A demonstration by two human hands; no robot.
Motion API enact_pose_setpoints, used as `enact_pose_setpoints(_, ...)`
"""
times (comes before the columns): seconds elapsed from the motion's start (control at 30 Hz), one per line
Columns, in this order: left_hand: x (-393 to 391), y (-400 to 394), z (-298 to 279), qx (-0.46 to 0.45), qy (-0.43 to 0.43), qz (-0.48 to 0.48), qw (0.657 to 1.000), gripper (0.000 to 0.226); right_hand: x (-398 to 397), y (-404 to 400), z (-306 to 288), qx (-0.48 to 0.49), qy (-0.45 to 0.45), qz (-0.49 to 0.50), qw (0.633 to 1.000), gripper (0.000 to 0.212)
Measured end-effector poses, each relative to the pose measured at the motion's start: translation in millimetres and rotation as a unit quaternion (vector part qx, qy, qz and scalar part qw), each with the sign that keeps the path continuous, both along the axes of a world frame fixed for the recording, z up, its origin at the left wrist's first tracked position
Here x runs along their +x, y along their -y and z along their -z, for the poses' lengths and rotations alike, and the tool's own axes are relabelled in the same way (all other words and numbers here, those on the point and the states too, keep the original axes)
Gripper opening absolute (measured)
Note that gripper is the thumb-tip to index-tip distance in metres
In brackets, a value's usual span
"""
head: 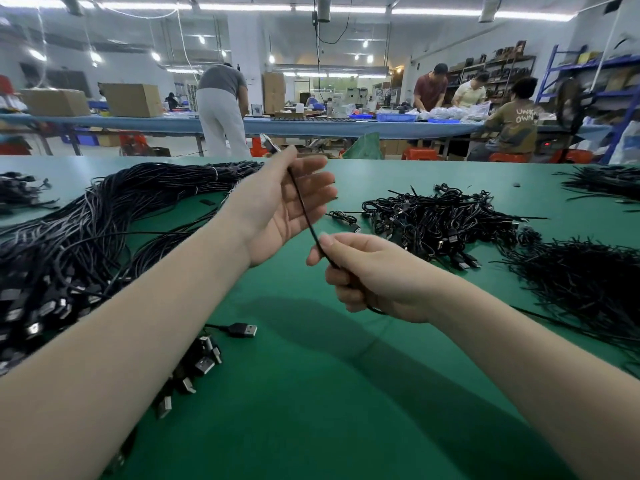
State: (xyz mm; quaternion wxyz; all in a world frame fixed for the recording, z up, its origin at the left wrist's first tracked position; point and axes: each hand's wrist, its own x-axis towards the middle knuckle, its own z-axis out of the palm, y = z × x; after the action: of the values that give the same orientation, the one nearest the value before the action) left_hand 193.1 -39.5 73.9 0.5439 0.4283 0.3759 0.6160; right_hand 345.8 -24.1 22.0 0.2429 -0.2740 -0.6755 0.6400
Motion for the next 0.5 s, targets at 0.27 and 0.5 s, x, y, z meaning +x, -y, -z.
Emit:
enact_pose_setpoints(0.27, -20.9, 12.2, -3.6, -0.059, -0.355, 0.186, 0.914, 0.056, 18.3, -15.4, -19.7, 0.181, 0.105, 0.2, 0.957, 0.041)
enact_pose_setpoints(0.5, 1.4, -1.3, 1.6, 0.01, -0.153, -0.031, 0.988, 0.042, 11.1, 3.1, -41.8, 0.226, 0.037, 0.087, 0.969, 0.032)
